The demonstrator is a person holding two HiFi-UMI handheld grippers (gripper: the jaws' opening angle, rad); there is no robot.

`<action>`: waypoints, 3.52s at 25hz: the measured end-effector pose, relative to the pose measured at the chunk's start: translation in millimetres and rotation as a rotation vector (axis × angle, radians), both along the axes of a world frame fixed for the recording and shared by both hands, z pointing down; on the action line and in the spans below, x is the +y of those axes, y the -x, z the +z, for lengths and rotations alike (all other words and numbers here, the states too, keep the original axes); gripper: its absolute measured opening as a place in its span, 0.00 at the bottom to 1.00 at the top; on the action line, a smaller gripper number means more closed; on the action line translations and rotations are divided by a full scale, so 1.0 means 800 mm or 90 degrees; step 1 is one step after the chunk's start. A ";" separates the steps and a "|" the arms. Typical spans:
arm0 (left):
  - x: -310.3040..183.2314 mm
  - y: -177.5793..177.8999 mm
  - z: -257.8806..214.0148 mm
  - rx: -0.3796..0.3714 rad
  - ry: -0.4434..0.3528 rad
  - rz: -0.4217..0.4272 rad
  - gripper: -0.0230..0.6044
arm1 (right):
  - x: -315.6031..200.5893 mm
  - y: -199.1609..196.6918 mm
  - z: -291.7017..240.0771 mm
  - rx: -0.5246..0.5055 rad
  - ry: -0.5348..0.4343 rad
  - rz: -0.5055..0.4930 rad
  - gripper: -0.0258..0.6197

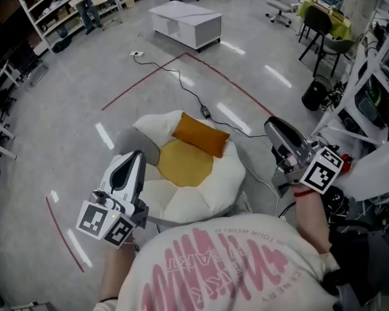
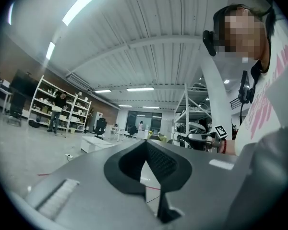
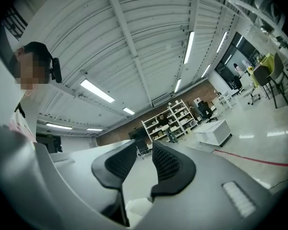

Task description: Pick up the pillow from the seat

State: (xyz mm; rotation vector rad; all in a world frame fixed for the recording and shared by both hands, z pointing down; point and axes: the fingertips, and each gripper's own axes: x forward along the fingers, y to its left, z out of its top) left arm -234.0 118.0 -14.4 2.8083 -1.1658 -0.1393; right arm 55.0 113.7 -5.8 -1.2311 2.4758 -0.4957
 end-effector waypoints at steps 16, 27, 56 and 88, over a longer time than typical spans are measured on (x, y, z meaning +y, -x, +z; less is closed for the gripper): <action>-0.140 -0.147 0.040 0.016 0.066 -0.146 0.06 | -0.220 -0.141 0.054 0.037 0.073 -0.147 0.19; -0.193 -0.210 0.145 0.009 0.218 -0.212 0.06 | -0.314 -0.184 0.192 0.088 0.221 -0.217 0.24; -0.297 -0.226 0.685 0.086 0.462 -0.133 0.06 | -0.342 -0.164 0.753 -0.147 0.529 -0.071 0.30; -0.413 -0.212 0.904 0.540 0.554 -0.236 0.61 | -0.375 -0.052 0.888 -0.265 0.579 -0.071 0.23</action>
